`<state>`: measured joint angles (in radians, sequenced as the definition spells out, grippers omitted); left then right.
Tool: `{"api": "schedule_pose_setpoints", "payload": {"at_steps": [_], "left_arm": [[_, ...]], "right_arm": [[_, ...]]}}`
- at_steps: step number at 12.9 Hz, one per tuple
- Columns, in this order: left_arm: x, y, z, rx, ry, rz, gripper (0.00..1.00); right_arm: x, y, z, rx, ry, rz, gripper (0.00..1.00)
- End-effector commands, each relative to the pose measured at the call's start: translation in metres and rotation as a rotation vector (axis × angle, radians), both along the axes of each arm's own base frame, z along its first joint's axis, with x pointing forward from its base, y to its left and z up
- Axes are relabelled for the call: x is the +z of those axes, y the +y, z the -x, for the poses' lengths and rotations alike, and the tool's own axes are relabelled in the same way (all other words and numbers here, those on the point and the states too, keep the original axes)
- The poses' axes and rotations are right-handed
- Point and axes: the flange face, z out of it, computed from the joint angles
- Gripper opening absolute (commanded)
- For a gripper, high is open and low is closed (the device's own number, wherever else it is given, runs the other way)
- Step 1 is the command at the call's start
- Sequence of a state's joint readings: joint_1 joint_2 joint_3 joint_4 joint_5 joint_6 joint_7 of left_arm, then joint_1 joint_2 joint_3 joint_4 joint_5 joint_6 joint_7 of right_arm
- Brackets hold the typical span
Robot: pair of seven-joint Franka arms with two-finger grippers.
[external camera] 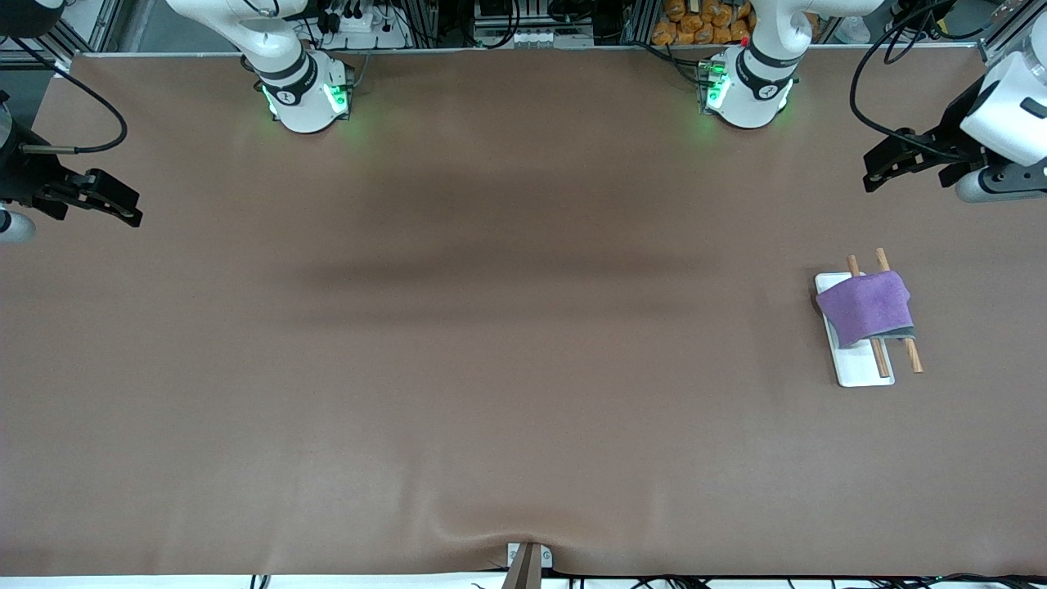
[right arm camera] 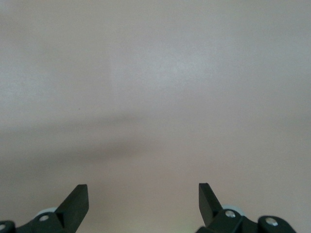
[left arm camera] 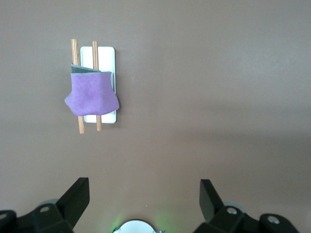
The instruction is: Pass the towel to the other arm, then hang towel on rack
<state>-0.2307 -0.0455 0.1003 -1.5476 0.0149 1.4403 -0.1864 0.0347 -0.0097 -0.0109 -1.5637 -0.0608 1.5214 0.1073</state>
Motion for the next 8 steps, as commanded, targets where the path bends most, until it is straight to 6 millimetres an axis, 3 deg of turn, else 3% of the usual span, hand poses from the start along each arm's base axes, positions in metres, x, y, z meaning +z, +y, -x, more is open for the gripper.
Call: {"api": "schedule_pose_setpoints", "payload": {"at_steps": [1,8], "left_arm": [[0.0067,-0.0003,-0.0055,-0.005,0.011,-0.015,1.00],[0.0051,0.0039,-0.0063,-0.004,0.016,-0.013,1.00]], "right_arm": [[0.0045,-0.0012,0.0085,0.010,-0.012,0.004,1.00],[0.0045,0.0004,0.0085,0.013,-0.012,0.004,1.00]]}}
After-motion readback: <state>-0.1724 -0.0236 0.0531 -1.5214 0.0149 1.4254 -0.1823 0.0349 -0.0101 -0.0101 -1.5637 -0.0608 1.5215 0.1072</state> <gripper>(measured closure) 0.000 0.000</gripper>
